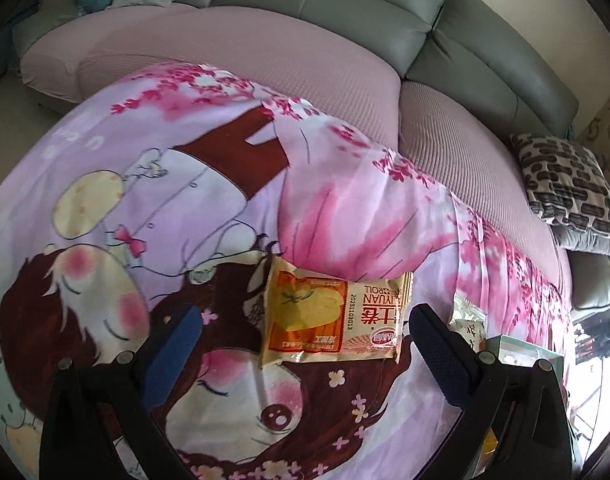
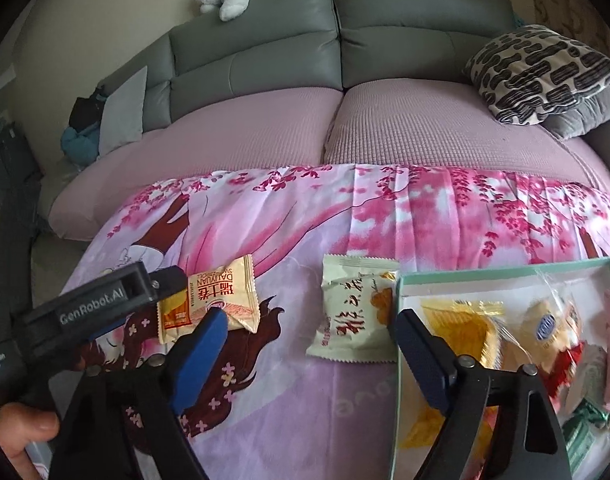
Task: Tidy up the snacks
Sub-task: 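Close left tool on the yellow DAIYUAN roll packet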
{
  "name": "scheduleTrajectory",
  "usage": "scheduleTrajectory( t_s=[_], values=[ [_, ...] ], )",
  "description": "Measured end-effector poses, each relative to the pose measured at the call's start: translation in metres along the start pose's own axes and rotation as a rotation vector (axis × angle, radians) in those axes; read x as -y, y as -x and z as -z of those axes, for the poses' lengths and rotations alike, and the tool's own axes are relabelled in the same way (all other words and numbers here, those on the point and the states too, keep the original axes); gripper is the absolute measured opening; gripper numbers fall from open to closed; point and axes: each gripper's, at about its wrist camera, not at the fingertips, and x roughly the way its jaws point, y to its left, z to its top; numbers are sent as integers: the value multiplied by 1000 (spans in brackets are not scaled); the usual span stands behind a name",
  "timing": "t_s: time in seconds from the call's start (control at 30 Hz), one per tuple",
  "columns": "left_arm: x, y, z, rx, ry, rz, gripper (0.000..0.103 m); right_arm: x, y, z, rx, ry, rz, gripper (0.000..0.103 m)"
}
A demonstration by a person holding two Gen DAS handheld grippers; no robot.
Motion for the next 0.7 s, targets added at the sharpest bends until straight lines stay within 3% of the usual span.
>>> scheduleTrajectory(
  t_s=[0.23,0.7],
  values=[
    [9,-19,2,-46,-26,8,103,2,-27,-5,-52,12,37,75],
    [23,-37,4,-74,-73,-19,102,7,-53,-9,-95,39,93,67]
  ],
)
